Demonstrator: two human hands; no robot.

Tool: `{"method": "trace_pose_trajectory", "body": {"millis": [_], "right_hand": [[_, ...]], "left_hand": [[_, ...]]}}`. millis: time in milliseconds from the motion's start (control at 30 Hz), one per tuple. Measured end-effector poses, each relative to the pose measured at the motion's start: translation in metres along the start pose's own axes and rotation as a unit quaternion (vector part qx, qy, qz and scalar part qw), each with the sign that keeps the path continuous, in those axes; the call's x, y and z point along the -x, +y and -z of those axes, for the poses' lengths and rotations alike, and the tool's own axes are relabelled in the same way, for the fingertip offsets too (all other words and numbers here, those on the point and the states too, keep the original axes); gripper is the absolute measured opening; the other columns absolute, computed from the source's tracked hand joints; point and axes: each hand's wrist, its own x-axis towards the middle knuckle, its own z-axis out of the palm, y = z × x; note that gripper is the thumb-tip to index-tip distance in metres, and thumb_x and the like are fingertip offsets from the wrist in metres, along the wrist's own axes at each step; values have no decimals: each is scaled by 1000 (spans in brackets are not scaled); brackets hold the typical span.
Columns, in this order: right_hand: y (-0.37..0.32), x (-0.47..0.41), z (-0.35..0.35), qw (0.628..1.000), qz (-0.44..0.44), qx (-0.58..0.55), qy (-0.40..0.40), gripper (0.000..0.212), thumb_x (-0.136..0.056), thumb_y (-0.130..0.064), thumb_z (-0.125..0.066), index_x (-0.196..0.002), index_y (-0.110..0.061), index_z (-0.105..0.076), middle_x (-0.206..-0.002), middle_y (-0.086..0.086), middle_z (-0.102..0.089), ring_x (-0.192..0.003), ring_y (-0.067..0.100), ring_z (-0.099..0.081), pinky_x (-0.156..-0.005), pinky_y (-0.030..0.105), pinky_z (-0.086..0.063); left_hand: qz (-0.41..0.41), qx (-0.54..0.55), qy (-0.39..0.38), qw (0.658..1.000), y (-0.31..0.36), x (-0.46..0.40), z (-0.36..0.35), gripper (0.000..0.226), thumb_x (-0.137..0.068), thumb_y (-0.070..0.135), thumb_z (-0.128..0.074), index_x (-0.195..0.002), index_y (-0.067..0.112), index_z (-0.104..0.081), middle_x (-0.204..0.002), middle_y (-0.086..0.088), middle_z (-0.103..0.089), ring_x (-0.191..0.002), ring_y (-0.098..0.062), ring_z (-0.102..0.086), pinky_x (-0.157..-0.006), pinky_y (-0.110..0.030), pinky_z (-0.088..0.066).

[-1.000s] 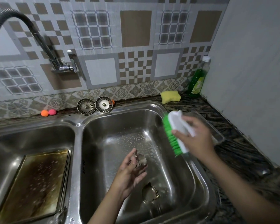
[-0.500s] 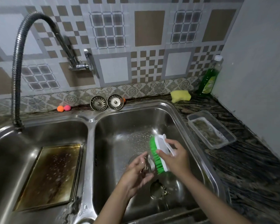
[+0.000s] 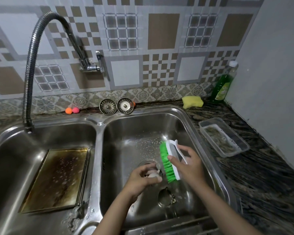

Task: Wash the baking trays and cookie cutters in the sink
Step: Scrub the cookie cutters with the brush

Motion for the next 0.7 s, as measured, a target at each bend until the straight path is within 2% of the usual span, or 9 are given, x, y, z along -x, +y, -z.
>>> {"method": "trace_pose_trajectory", "body": {"millis": [133, 233, 333, 433, 533, 600, 633, 700], "right_hand": [[4, 11, -11, 995, -32, -68, -64, 41, -67, -6, -84, -100, -23, -67, -99, 12, -72, -84, 21, -71, -67, 31, -57], [8, 21, -14, 985, -85, -148, -34, 36, -73, -3, -79, -103, -16, -65, -99, 14, -72, -83, 24, -72, -67, 33, -58], [11, 32, -20, 977, -114, -180, -17, 35, -75, -9, -78, -106, -15, -63, -95, 7, -74, -80, 22, -72, -65, 33, -56], [20, 38, -28, 976, -128, -177, 17, 36, -73, -15, -81, -104, -17, -64, -101, 8, -72, -87, 24, -71, -76, 40, -58], [22, 37, -28, 979, -123, -154, 49, 37, -70, -16, -83, -103, -21, -65, -103, 6, -72, -91, 23, -71, -83, 44, -57], [15, 36, -26, 982, -101, -151, 47, 39, -70, -14, -84, -104, -22, -65, -102, 6, -72, -91, 23, -71, -82, 43, -57], [11, 37, -25, 984, -86, -153, 32, 42, -69, -14, -85, -105, -21, -65, -101, 7, -72, -90, 24, -71, -81, 44, -58], [1, 39, -27, 988, -42, -145, -16, 48, -63, -16, -85, -106, -17, -65, -100, 10, -72, -89, 25, -71, -79, 42, -58]], "left_hand": [[-54, -14, 10, 998, 1, 0, 7, 74, -40, 11, -87, -110, 6, -64, -107, -15, -69, -89, -24, -65, -82, -41, -56], [-45, 54, 42, 997, -2, 2, 9, 84, -35, 12, -89, -114, 5, -59, -108, -18, -69, -93, -28, -66, -80, -41, -58], [-45, 117, 64, 990, -6, 7, 2, 66, -54, 7, -88, -113, 8, -59, -103, -13, -71, -87, -24, -67, -66, -30, -55], [-30, 193, 77, 978, -8, 11, -9, 36, -79, -1, -67, -112, 11, -59, -96, -10, -73, -83, -24, -69, -62, -28, -56], [-11, 219, 83, 972, -10, 11, -14, 30, -86, 4, -61, -113, 16, -60, -107, -13, -68, -84, -24, -71, -60, -28, -56], [8, 225, 93, 970, -12, 9, -12, 33, -88, 10, -61, -119, 17, -59, -118, -13, -65, -92, -25, -68, -65, -32, -57], [17, 232, 96, 968, -11, 7, -12, 35, -88, 11, -60, -122, 16, -58, -122, -13, -63, -95, -26, -66, -73, -36, -57], [28, 243, 85, 966, -9, 6, -11, 40, -86, 9, -60, -126, 12, -57, -121, -17, -63, -90, -27, -66, -82, -41, -53]]}}
